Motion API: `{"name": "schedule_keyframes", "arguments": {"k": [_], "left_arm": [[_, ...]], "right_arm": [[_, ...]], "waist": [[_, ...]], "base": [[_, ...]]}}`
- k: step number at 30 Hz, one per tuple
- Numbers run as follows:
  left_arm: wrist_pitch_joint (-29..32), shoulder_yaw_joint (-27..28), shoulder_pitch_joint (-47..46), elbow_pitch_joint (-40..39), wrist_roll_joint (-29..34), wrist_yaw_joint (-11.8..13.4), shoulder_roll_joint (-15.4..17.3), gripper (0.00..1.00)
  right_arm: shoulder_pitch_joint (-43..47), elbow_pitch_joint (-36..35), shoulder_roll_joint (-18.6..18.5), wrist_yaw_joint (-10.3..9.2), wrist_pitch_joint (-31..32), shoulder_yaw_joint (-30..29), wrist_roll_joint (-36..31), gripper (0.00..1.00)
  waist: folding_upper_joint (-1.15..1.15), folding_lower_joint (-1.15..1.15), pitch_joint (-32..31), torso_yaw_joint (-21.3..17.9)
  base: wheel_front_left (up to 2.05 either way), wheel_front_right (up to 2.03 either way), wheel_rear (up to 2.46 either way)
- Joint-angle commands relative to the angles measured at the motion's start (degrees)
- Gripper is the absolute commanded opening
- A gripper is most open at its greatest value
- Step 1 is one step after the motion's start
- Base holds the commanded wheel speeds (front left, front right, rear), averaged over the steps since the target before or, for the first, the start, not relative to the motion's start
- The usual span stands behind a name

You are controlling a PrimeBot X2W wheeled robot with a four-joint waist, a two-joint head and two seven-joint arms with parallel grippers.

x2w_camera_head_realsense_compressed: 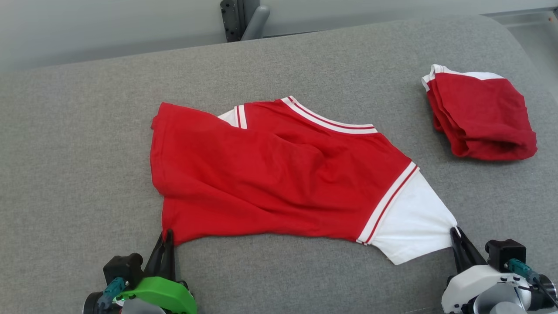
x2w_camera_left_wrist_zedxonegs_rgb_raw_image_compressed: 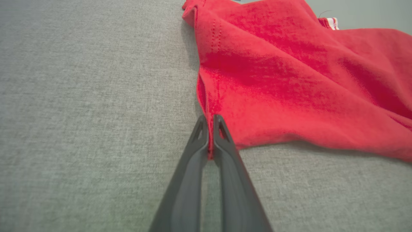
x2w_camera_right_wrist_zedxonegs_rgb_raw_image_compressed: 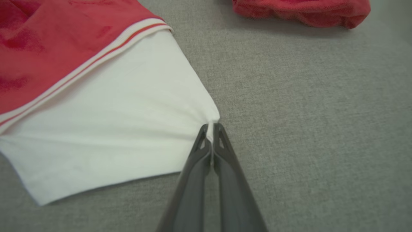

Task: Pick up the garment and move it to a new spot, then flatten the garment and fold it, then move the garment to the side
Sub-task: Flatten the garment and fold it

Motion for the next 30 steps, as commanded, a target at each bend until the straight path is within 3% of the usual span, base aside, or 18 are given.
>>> {"name": "schedule_keyframes", "arguments": {"k": [1,6,11,16,20,21,25,30], "left_arm": [[0.1,0.1,1.1,-0.6,0.5,-0.4,0.3,0.00],[0.1,2.0,2.3,-8.5,0.9,-1.4,0.3,0.00],[0.1,3.7,-2.3,-17.6,4.0,-3.2,1.9,0.00],[0.1,2.9,-12.6,-23.2,5.1,-3.6,9.3,0.00],[4.3,1.6,-22.7,-25.9,3.8,-3.7,16.6,0.00],[4.3,1.6,-22.7,-25.9,3.8,-3.7,16.6,0.00],[9.9,-0.2,-30.4,-26.0,1.3,-3.6,21.8,0.00],[15.1,-3.5,-35.7,-23.6,-2.1,-3.6,23.5,0.00]], "right_arm": [[0.3,-0.9,0.1,-0.13,0.0,-0.3,0.7,0.00],[-1.7,-9.8,1.1,-0.12,-0.1,0.2,6.5,0.00],[-8.6,-21.4,-2.0,-0.12,-0.1,2.1,12.7,0.00],[-19.5,-28.2,-7.5,-0.11,-0.1,3.7,15.0,0.00],[-28.4,-31.0,-10.8,-0.10,1.4,4.4,16.0,0.00],[-28.4,-31.0,-10.8,-0.10,1.4,4.4,16.0,0.00],[-35.4,-31.6,-12.1,-0.12,5.0,4.1,17.0,0.00],[-40.5,-29.4,-12.4,-0.11,11.0,5.4,17.4,0.00]], "waist": [[0.49,0.00,-1.4,0.8],[0.49,0.00,-5.8,2.1],[0.49,0.00,-10.7,3.1],[0.49,0.00,-13.2,4.2],[0.49,0.00,-13.8,5.3],[0.49,0.00,-13.8,5.3],[0.49,0.00,-12.5,6.0],[0.49,0.00,-6.9,7.0]], "base": [[0.00,0.00,0.00],[0.00,0.00,0.00],[0.00,0.00,0.00],[0.00,0.00,0.00],[0.00,0.00,0.00],[0.00,0.00,0.00],[0.00,0.00,0.00],[0.00,0.00,0.00]]}}
